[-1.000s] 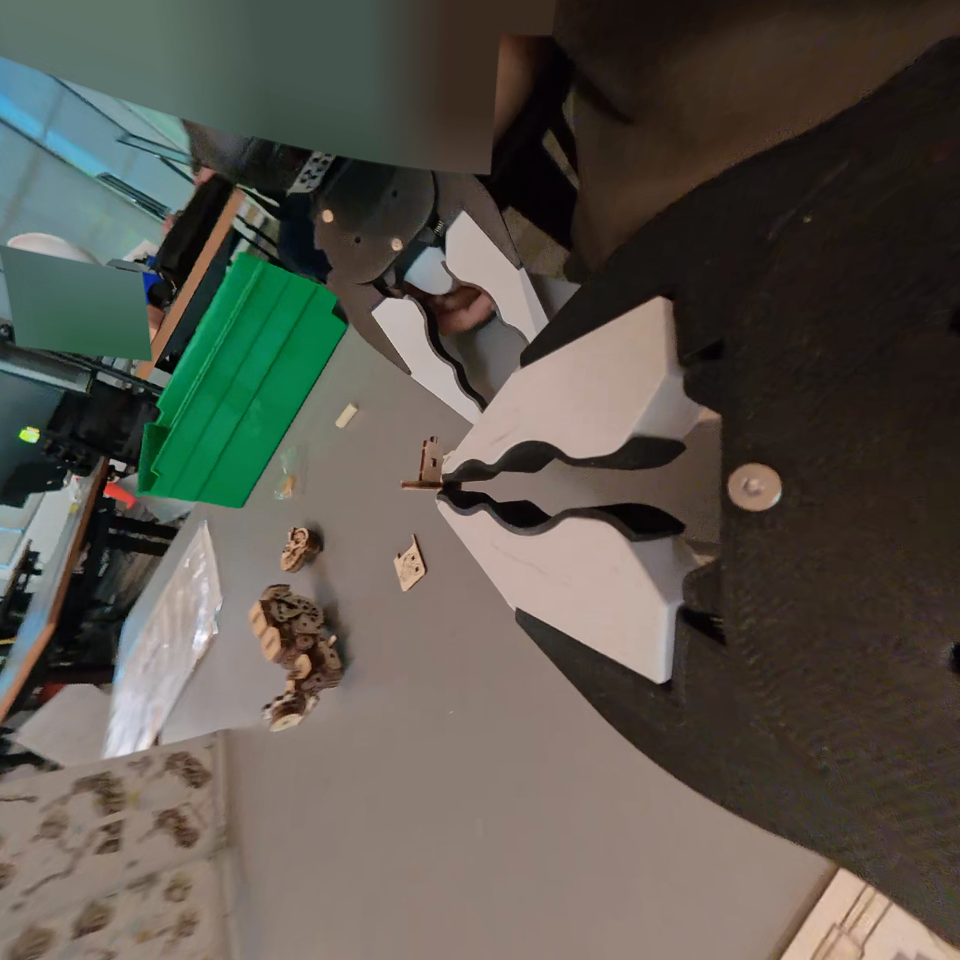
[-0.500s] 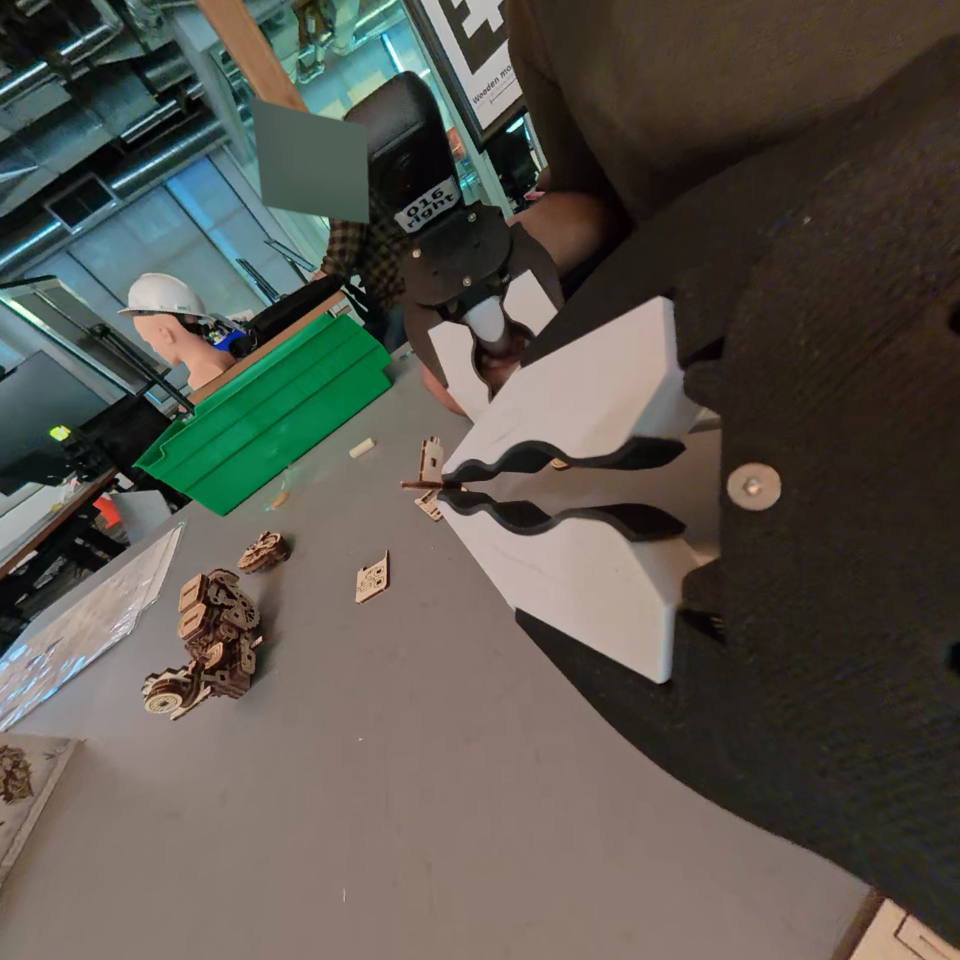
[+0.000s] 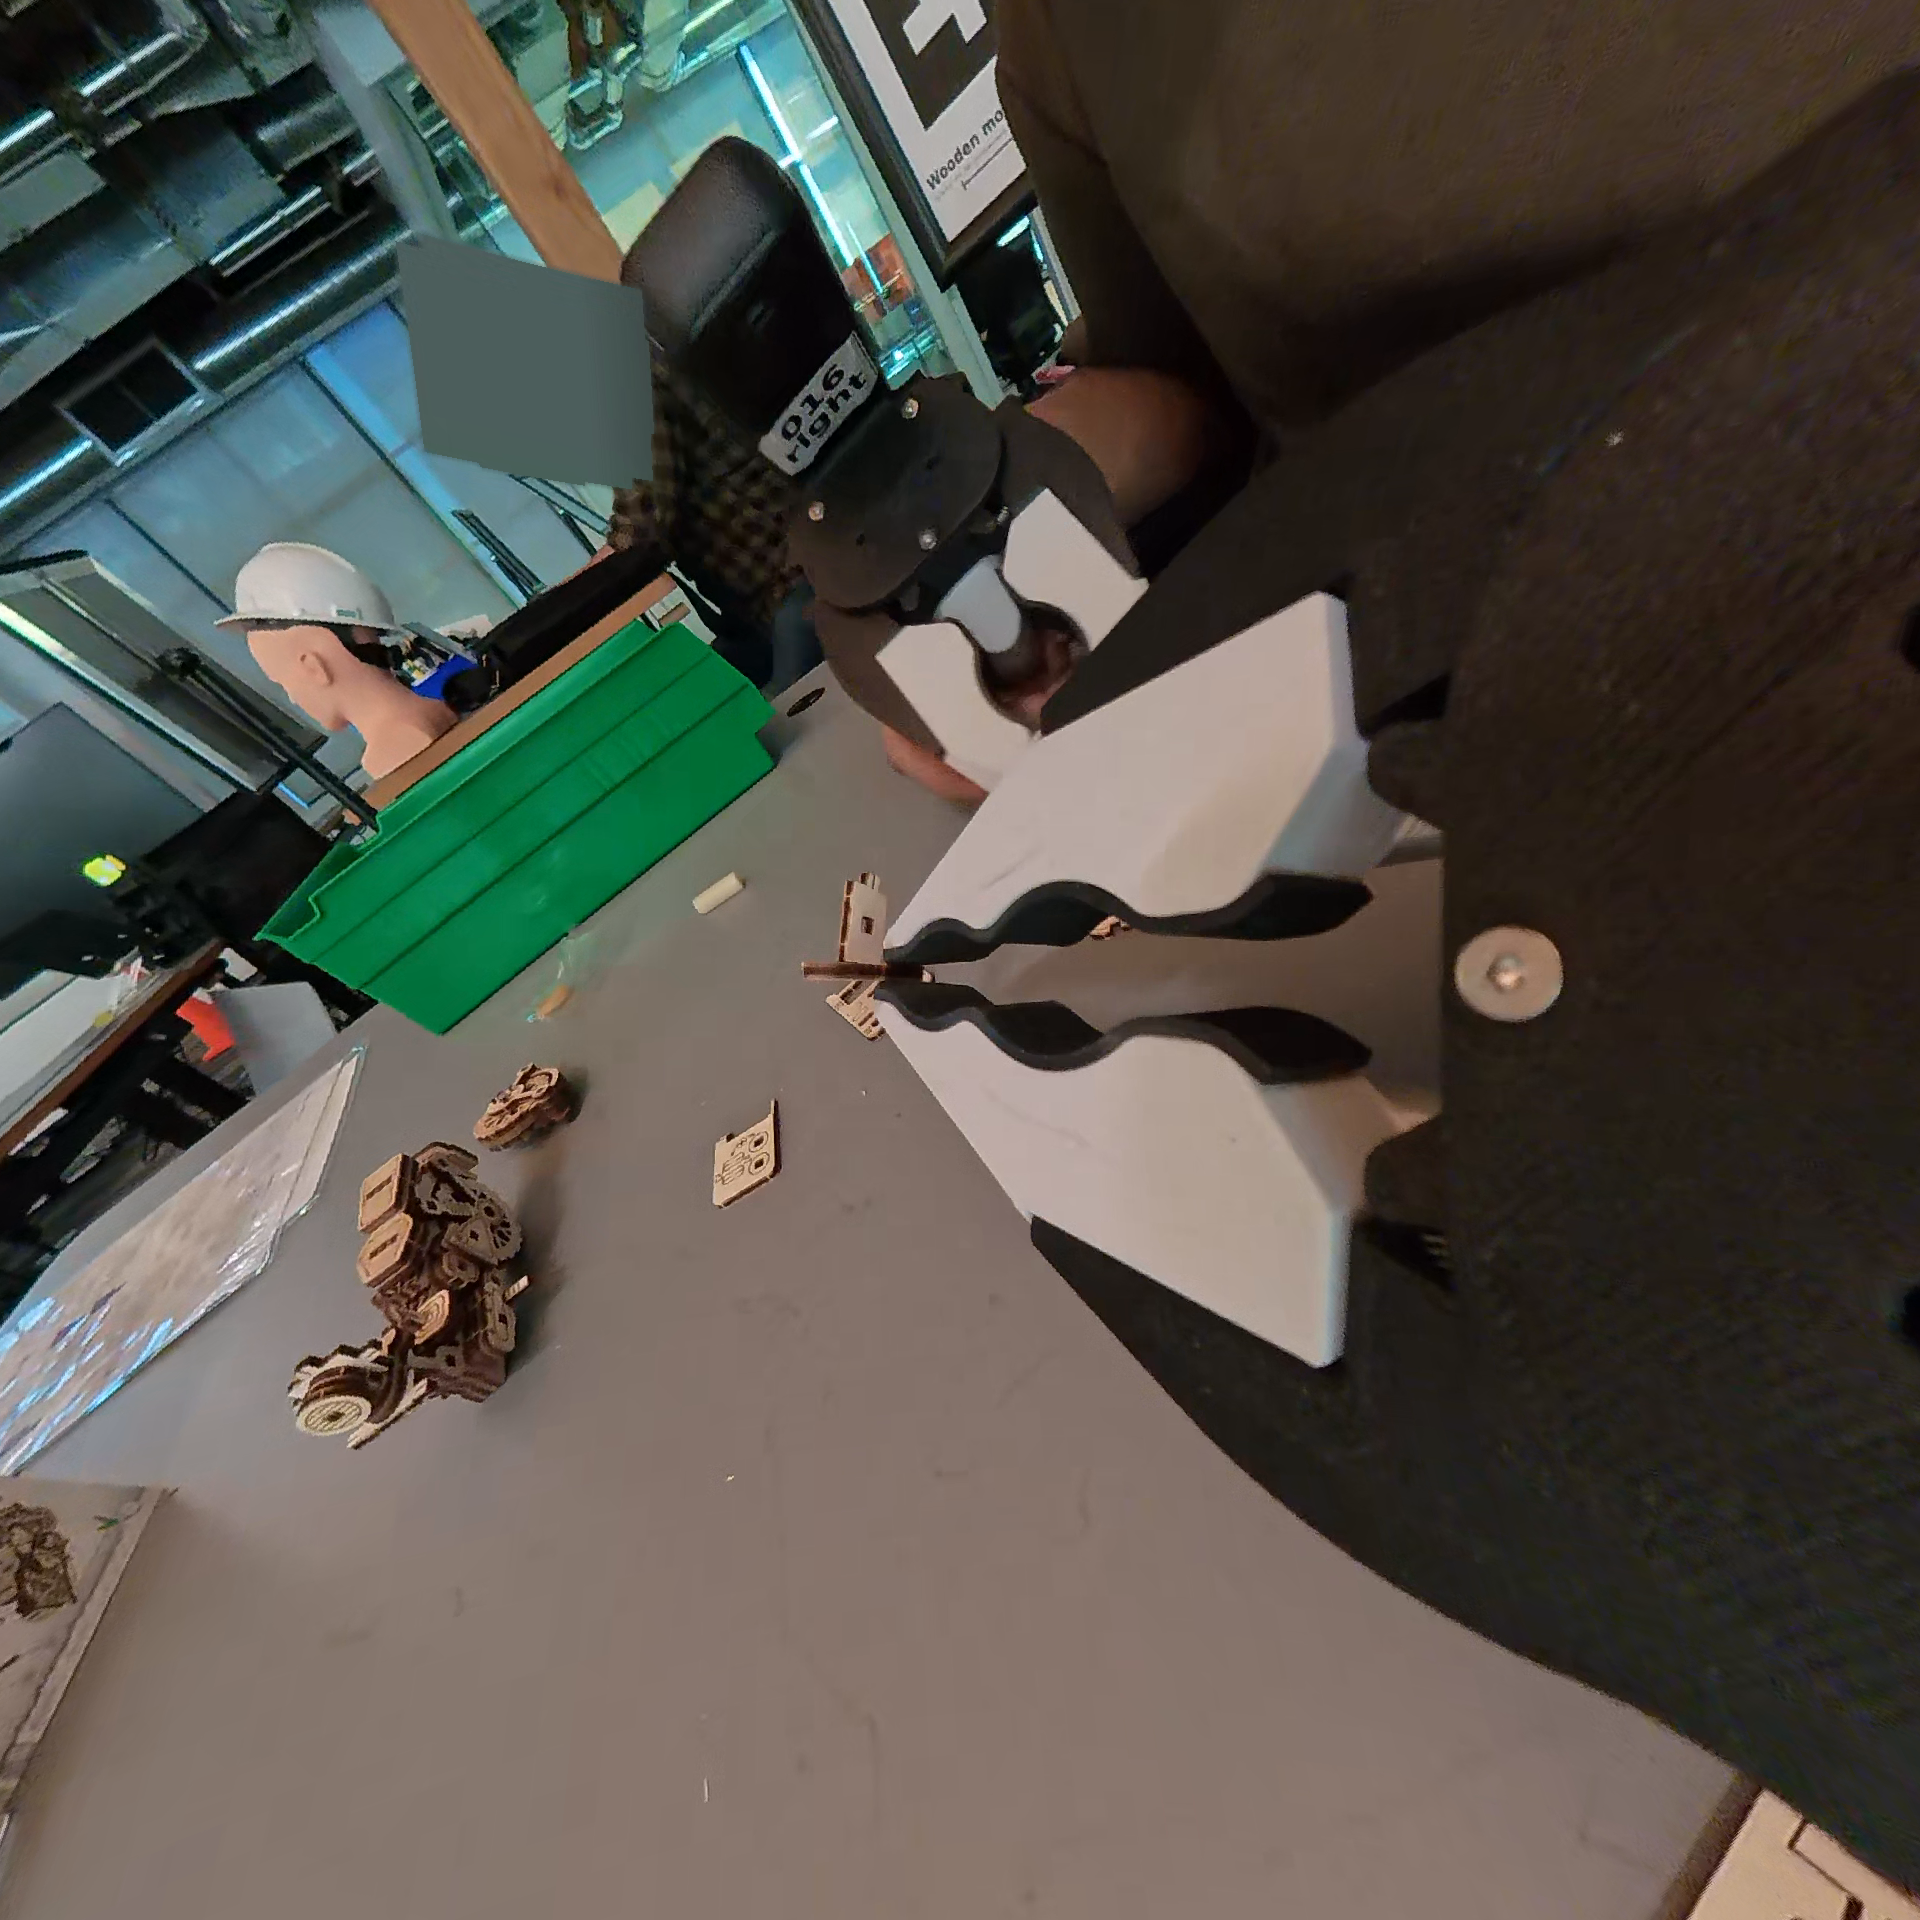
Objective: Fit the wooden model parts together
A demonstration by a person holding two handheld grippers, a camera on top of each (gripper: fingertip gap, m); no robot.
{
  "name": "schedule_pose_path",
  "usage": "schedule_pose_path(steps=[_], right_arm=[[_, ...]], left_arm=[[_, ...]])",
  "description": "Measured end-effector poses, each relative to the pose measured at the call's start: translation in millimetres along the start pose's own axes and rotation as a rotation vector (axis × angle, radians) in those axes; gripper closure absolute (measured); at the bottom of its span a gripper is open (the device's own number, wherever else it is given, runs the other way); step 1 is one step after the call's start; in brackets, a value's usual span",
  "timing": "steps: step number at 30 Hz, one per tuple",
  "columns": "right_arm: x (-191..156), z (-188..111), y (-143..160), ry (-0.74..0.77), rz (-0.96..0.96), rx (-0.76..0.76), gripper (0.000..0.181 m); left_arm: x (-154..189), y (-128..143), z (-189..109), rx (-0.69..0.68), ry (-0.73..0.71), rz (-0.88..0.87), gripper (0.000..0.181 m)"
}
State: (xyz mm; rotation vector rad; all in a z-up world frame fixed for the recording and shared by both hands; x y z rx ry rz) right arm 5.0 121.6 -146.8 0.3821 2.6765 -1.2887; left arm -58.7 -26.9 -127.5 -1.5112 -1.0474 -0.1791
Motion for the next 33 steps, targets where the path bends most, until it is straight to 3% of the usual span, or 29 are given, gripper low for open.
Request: schedule_pose_path(steps=[1, 4, 8, 17, 20, 25, 33], right_arm=[[4.6, -2.6, -1.2, 0.055, -0.022, 0.006, 0.158], [14.1, -5.1, -1.4, 0.203, -0.085, -0.011, 0.157], [6.6, 7.6, 2.3, 0.169, -0.072, -0.056, 0.145], [12.0, 8.2, -2.2, 0.232, -0.046, 0.001, 0.154], [14.2, -6.2, -17.8, 0.233, -0.005, 0.188, 0.154], [13.7, -36.8, -41.1, 0.071, 0.247, 0.598, 0.154], [18.4, -31.1, -35.9, -0.298, 0.652, 0.804, 0.156]], left_arm=[[0.1, -0.1, -0.2, 0.001, 0.0, 0.001, 0.181], [-0.4, -0.1, -0.5, 0.001, 0.001, 0.0, 0.181], [-0.6, -0.7, -1.2, 0.005, 0.0, -0.002, 0.181], [1.6, -0.5, -1.0, 0.011, 0.003, 0.006, 0.181], [5.5, -3.0, -3.2, 0.047, 0.013, 0.03, 0.181], [19.5, -7.4, -7.7, 0.137, -0.012, 0.165, 0.181], [39.8, -2.5, -6.5, 0.2, -0.034, 0.321, 0.181]])
Point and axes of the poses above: each gripper's, where its closed fingertips meet, z out along the fingers, y out of its underside, x = y × z across the jaws, the point moved 7 cm from there along -z, back along the fingers, and after that the axes turned 7 degrees about -y, right-handed, at the moved point
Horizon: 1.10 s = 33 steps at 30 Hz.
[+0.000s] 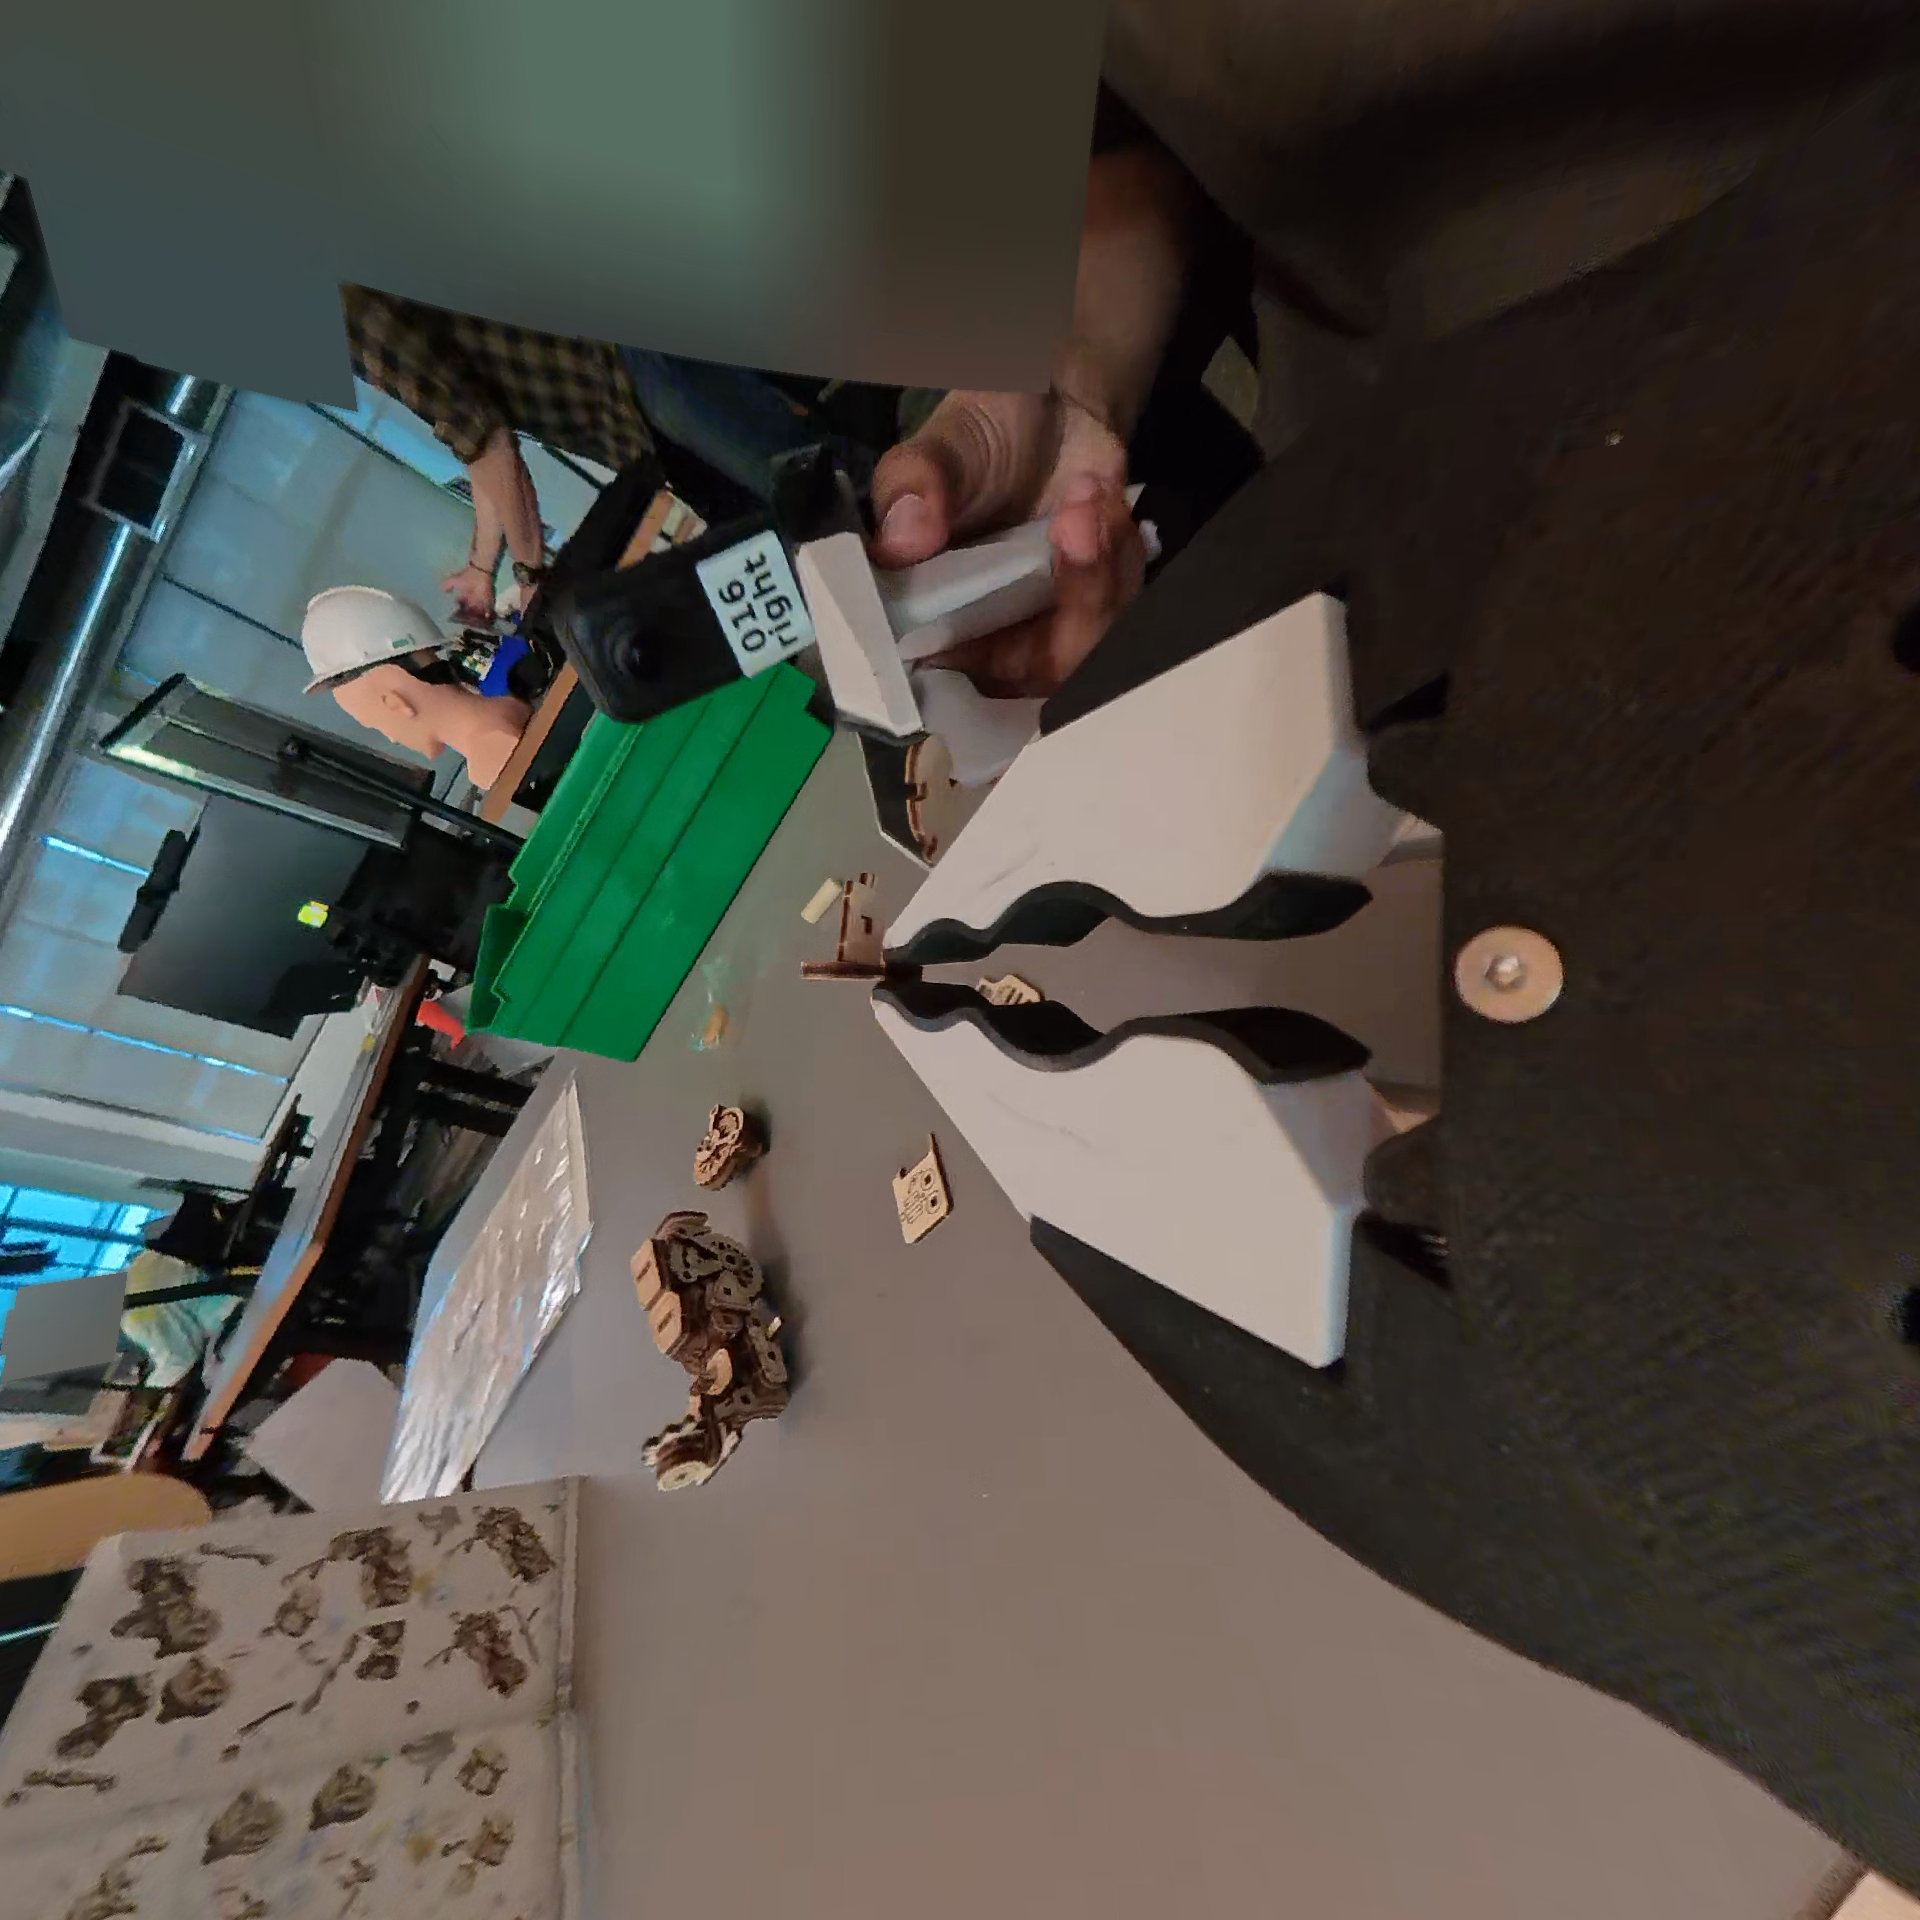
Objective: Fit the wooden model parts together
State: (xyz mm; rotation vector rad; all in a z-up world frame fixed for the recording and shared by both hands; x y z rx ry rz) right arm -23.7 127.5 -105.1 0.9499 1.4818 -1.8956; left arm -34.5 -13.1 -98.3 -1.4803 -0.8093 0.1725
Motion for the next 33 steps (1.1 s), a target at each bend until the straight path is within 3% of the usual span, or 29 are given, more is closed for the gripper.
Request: schedule_pose_path(steps=[4, 11, 25, 33], right_arm=[[3.6, 0.4, 2.2, -0.084, 0.161, 0.062, 0.155], [3.9, -1.8, 0.2, -0.128, 0.239, 0.156, 0.155], [3.0, -6.1, -4.8, -0.102, 0.165, 0.152, 0.155], [4.8, -26.2, -28.4, -0.03, 0.046, 0.161, 0.156]], left_arm=[[4.8, -1.5, -1.8, 0.026, -0.032, 0.092, 0.181], [17.5, 1.6, -0.4, 0.04, -0.039, 0.181, 0.181], [26.8, 7.8, 1.8, 0.013, -0.001, 0.232, 0.173], [1.9, 3.8, 0.6, -0.062, -0.078, 0.161, 0.172]])
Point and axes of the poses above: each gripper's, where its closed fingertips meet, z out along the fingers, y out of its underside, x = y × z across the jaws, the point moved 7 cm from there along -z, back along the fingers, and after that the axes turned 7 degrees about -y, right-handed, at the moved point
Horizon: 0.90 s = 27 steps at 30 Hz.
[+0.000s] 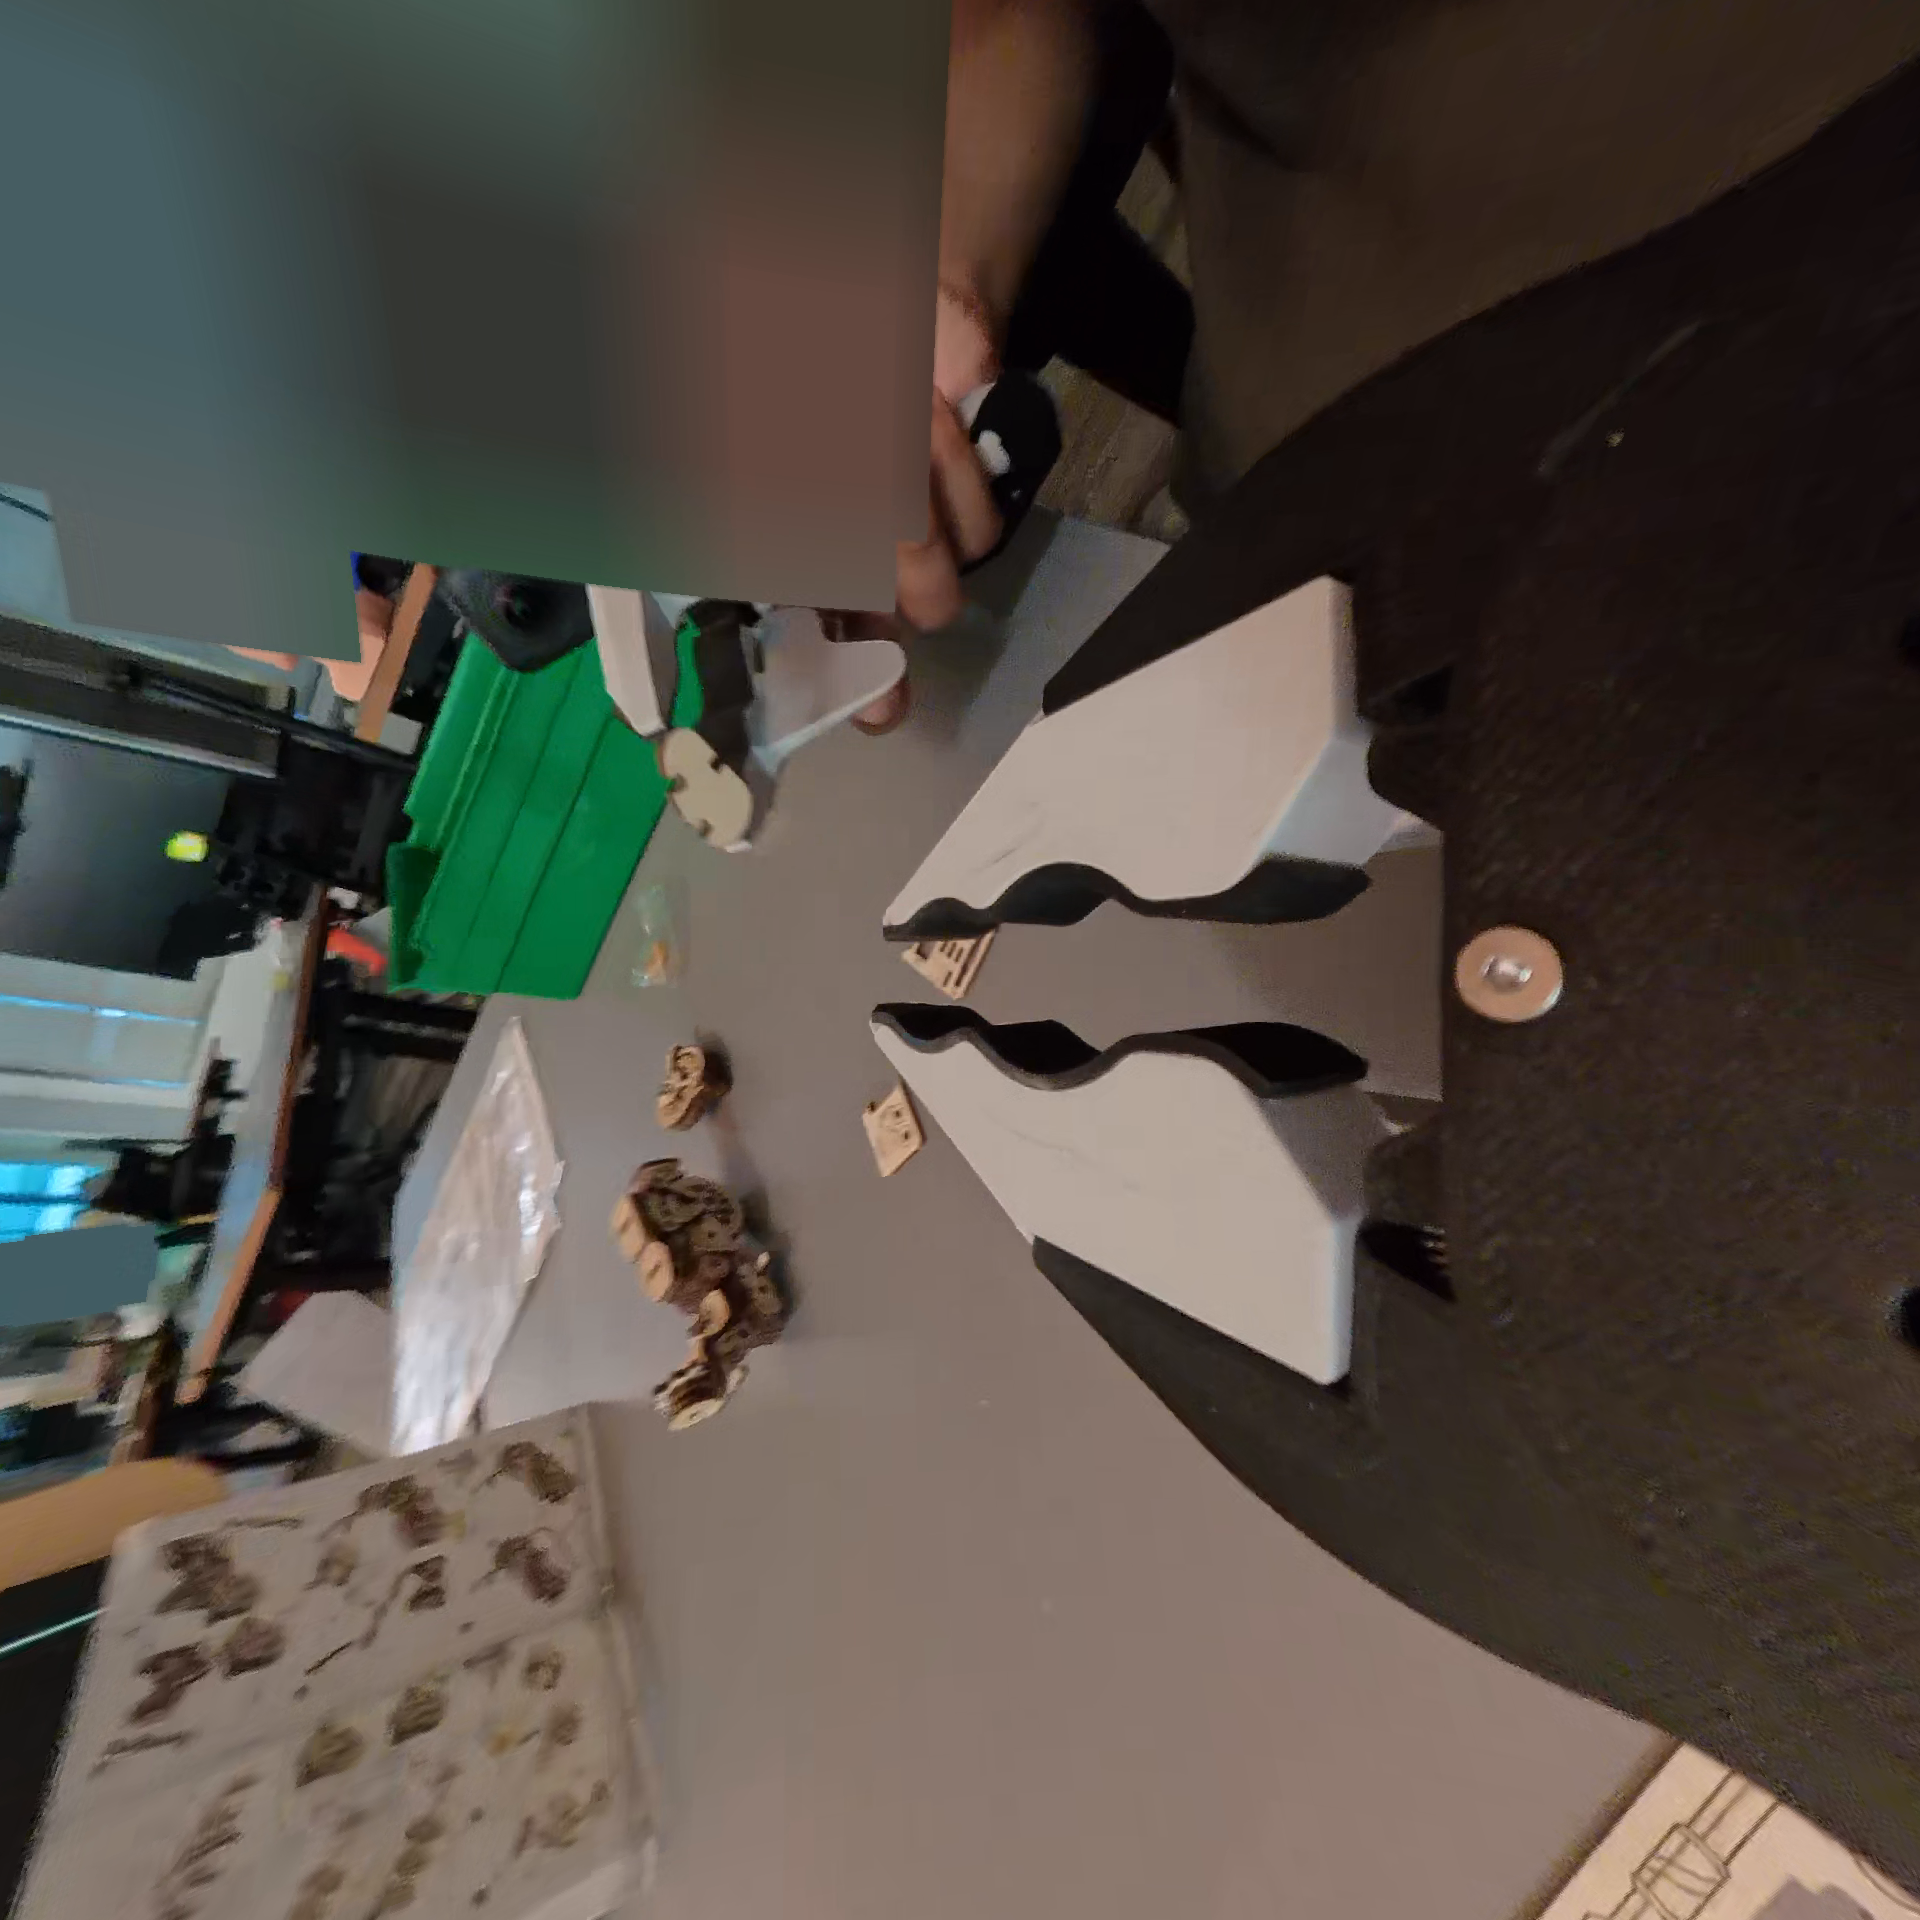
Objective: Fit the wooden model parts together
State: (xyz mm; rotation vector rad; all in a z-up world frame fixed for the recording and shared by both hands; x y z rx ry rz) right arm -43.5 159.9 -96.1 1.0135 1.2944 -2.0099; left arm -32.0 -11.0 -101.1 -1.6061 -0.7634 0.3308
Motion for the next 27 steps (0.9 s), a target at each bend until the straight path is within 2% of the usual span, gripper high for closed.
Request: schedule_pose_path(steps=[5, 9, 14, 21, 27], right_arm=[[-4.1, -3.0, -7.9, 0.067, -0.16, -0.086, 0.155], [-3.8, -0.8, -3.9, 0.109, -0.243, -0.152, 0.155], [2.3, 0.2, 1.0, 0.097, -0.188, -0.17, 0.154], [3.8, 0.6, 1.9, 0.095, -0.187, -0.18, 0.155], [5.8, 1.4, 3.9, 0.094, -0.174, -0.186, 0.155]], left_arm=[[3.4, 18.5, 8.2, -0.263, 0.113, -0.084, 0.163], [22.9, 37.8, 9.5, -0.426, 0.182, 0.027, 0.159], [27.2, 45.9, 6.0, -0.502, 0.201, 0.152, 0.158], [16.6, 53.1, 10.5, -0.55, 0.145, 0.09, 0.151], [22.1, 58.0, 12.1, -0.585, 0.118, 0.146, 0.15]])
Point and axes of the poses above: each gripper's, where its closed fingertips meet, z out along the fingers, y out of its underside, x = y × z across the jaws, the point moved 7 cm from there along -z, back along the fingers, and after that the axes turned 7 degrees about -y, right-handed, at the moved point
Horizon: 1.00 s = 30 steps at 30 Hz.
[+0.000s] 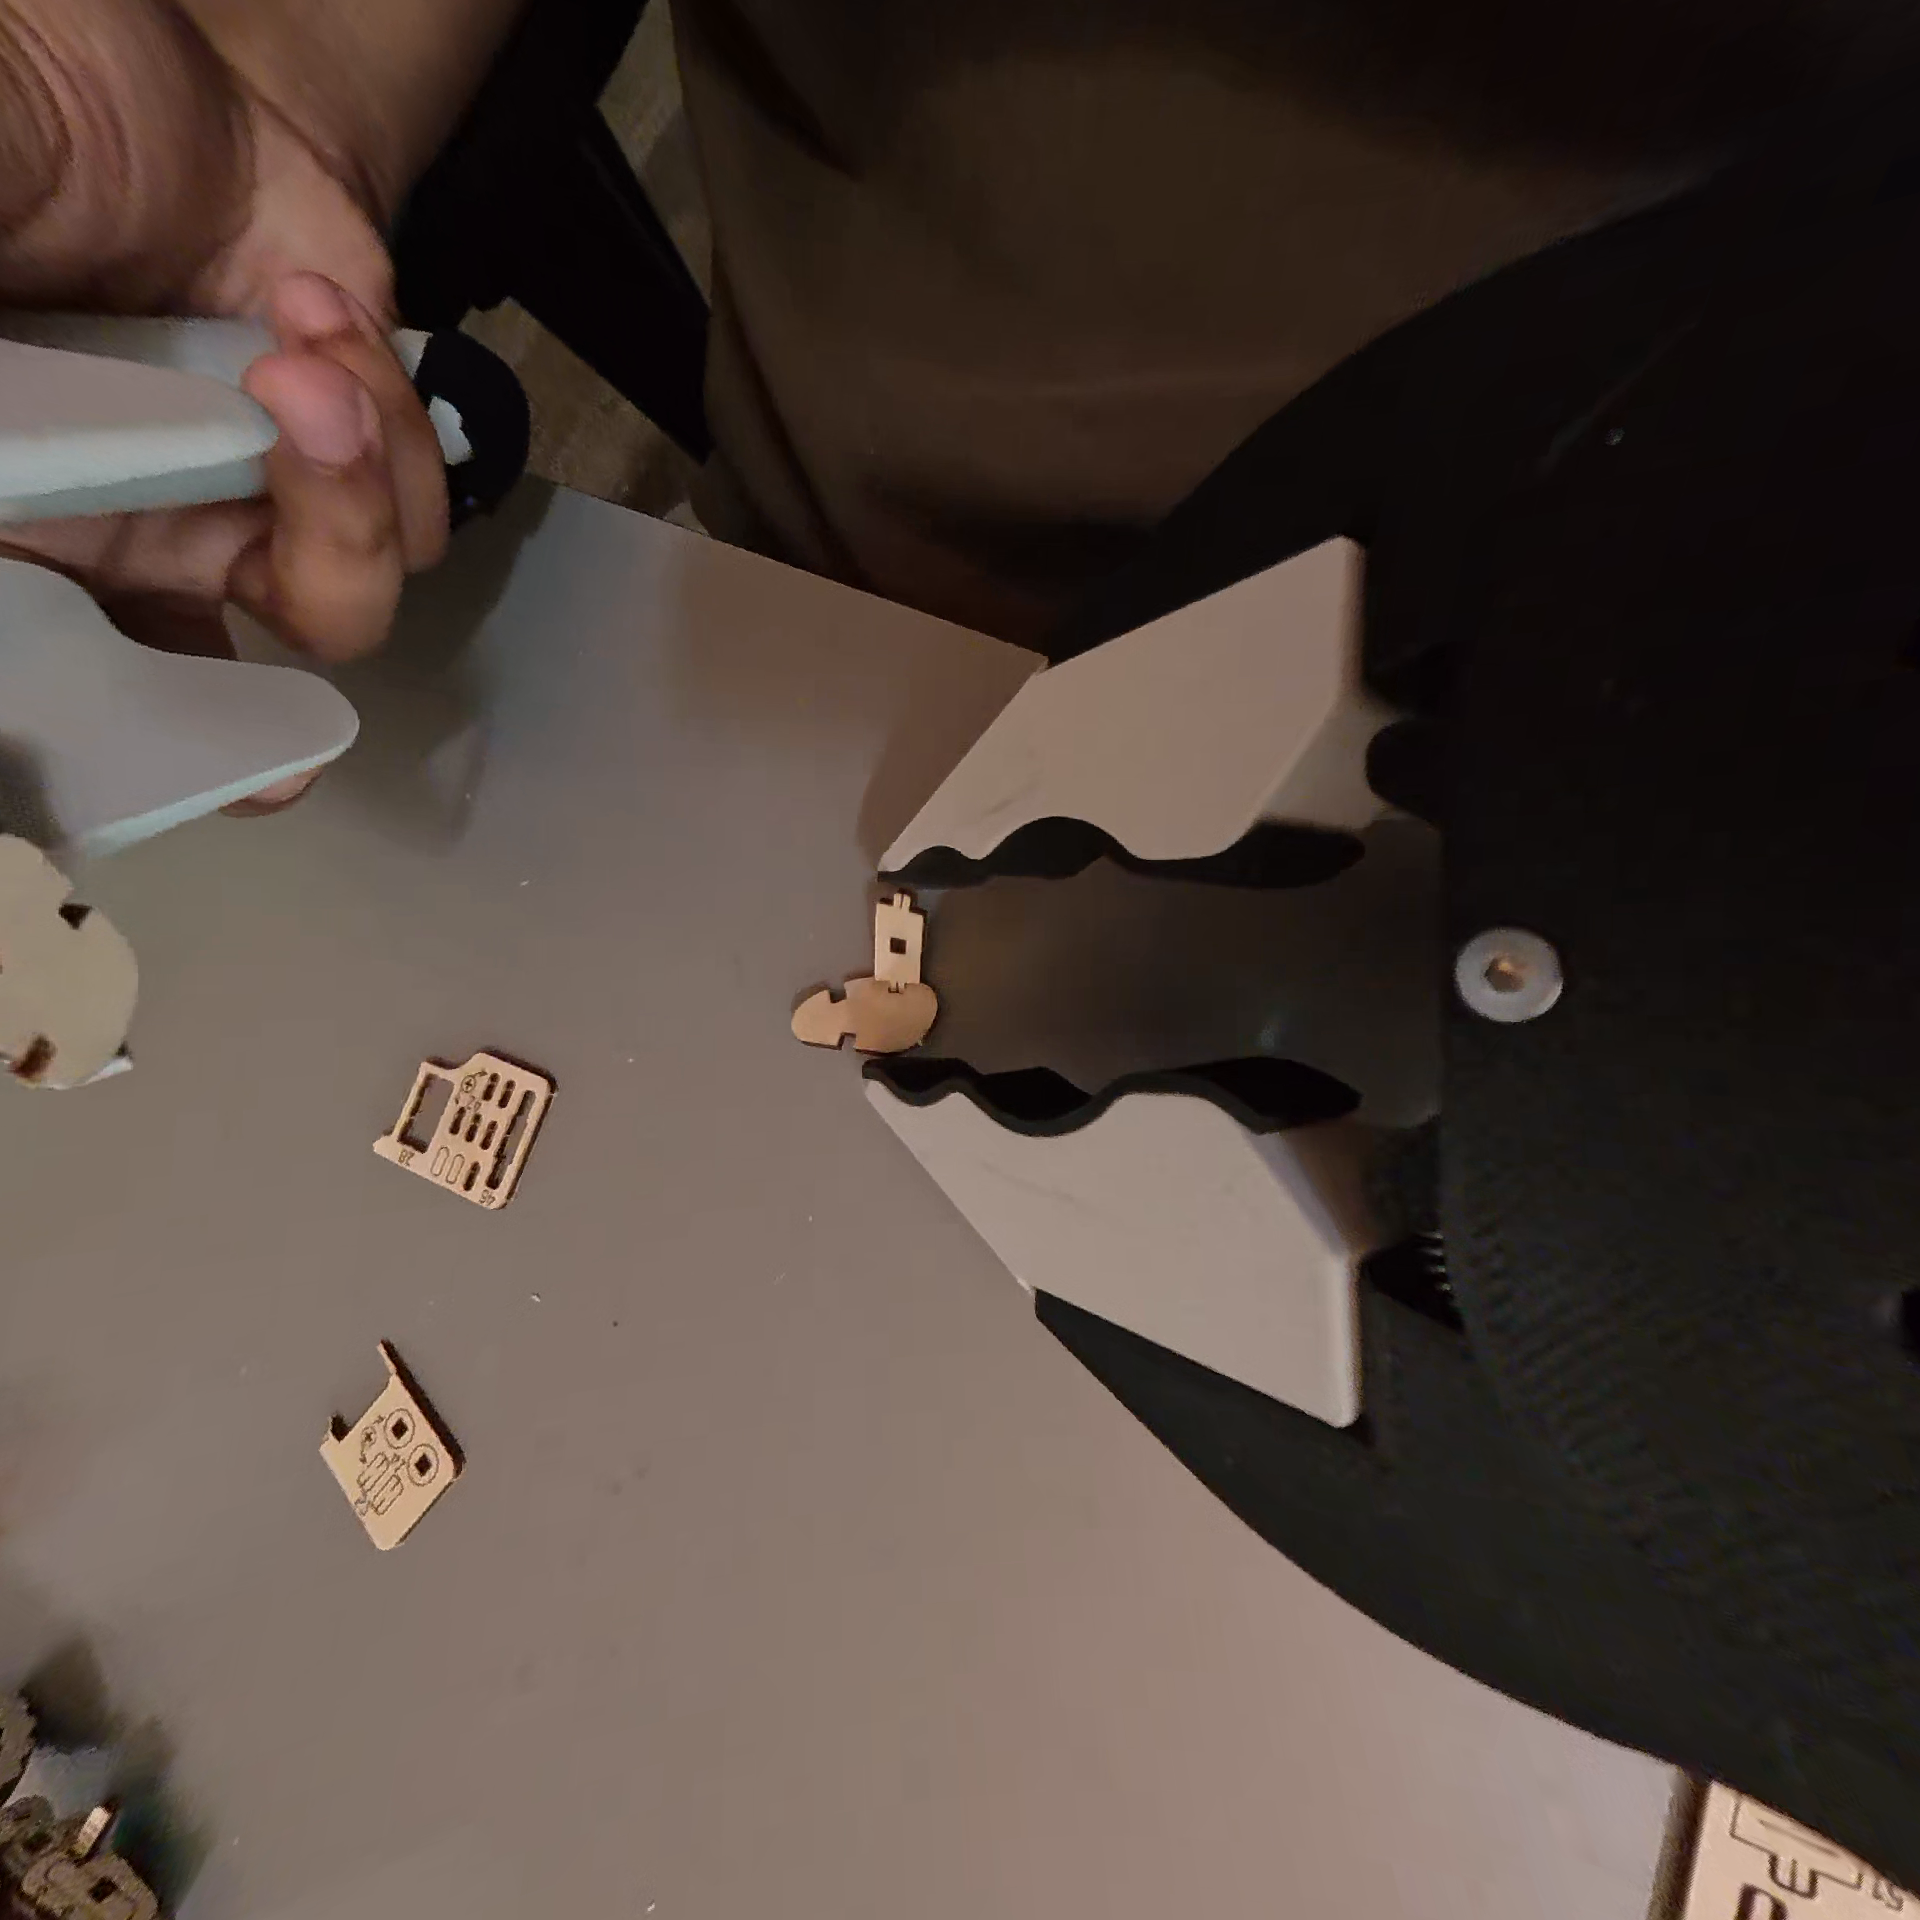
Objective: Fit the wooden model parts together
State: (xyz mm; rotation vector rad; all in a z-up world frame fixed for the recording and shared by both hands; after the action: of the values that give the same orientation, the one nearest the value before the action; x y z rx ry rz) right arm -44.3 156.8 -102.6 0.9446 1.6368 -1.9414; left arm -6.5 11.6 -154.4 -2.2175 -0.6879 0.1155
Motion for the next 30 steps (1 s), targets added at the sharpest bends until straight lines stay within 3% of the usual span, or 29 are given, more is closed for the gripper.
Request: schedule_pose_path(steps=[30], right_arm=[[0.1, -0.2, 0.6, -0.004, 0.003, -0.007, 0.154]], left_arm=[[-0.2, -3.0, -1.3, 0.03, 0.041, -0.045, 0.157]])
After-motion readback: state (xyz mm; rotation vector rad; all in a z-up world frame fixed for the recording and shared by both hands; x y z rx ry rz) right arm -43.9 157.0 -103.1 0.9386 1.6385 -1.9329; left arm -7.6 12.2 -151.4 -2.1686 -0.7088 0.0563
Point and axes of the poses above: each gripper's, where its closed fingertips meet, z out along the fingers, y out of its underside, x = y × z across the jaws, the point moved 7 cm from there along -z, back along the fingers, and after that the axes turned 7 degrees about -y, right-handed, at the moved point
